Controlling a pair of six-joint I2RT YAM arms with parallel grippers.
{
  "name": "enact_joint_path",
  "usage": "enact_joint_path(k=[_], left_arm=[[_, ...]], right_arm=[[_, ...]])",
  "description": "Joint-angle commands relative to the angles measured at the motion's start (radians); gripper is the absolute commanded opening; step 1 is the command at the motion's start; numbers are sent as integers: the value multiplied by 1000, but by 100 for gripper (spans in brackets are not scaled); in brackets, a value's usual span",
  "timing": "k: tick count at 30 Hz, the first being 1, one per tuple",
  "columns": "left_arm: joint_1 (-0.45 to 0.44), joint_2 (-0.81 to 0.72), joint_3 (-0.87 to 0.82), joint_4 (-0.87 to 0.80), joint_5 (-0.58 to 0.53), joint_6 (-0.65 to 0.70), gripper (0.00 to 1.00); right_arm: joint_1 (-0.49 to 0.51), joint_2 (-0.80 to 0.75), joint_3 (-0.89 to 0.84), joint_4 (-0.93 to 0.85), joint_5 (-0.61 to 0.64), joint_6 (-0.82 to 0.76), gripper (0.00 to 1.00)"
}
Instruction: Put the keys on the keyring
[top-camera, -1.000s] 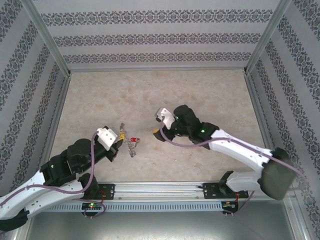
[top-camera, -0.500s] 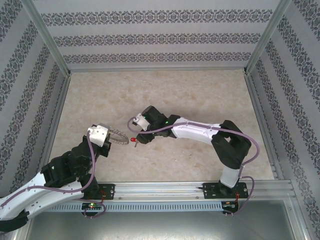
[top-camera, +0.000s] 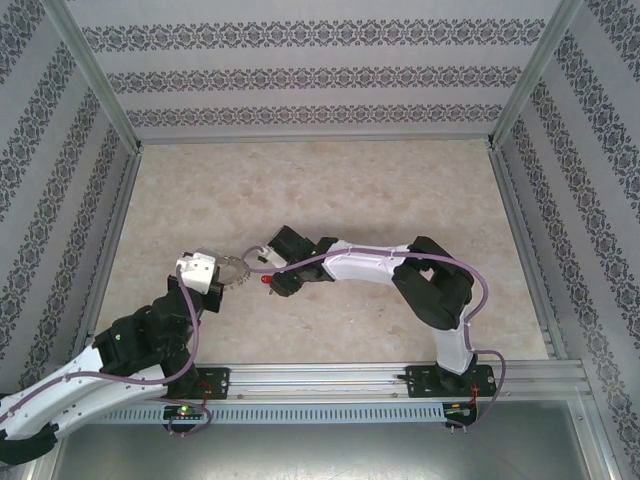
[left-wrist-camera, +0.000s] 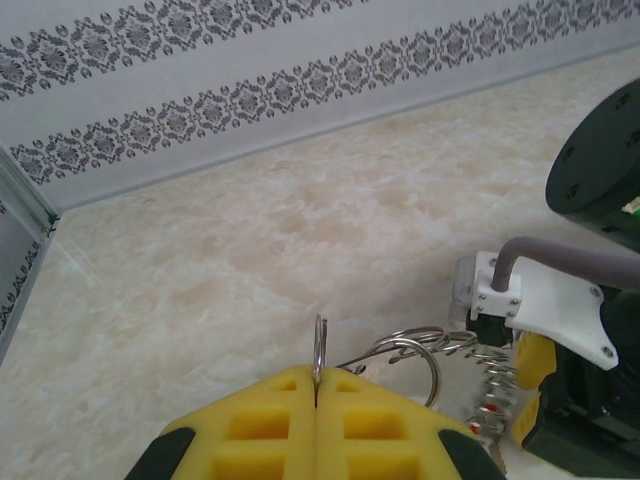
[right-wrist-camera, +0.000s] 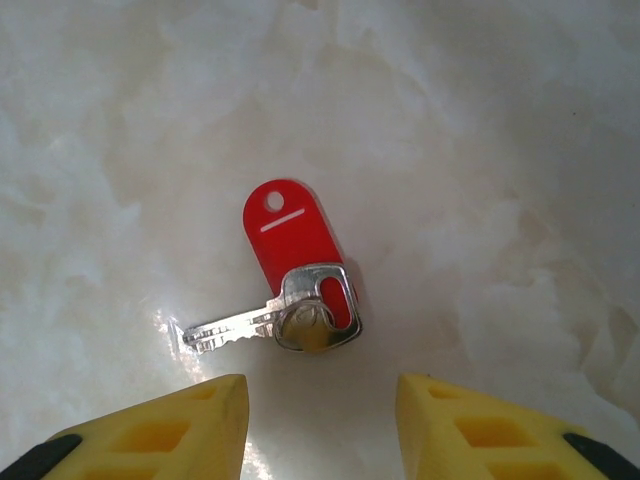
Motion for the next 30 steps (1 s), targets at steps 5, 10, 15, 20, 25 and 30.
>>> enact_joint_path(k=[5, 10, 15, 20, 25, 30], left_arm=[[-5, -104, -38, 66, -55, -47, 0], [-5, -120, -30, 56, -66, -27, 0], [-5, -137, -23, 60, -66, 0, 0], [-5, -134, -18, 76, -61, 28, 0], [-5, -127, -18, 77, -53, 41, 0], [-5, -108, -12, 83, -40, 49, 0]], right_arm=[[23, 75, 86, -22, -13, 34, 43], [28, 116, 120, -63, 21, 23, 43], [29, 112, 104, -77, 69, 16, 34], [29, 108, 99, -103, 104, -1, 21], [27, 76, 57, -83, 115, -8, 18], [22, 46, 18, -57, 88, -9, 4]])
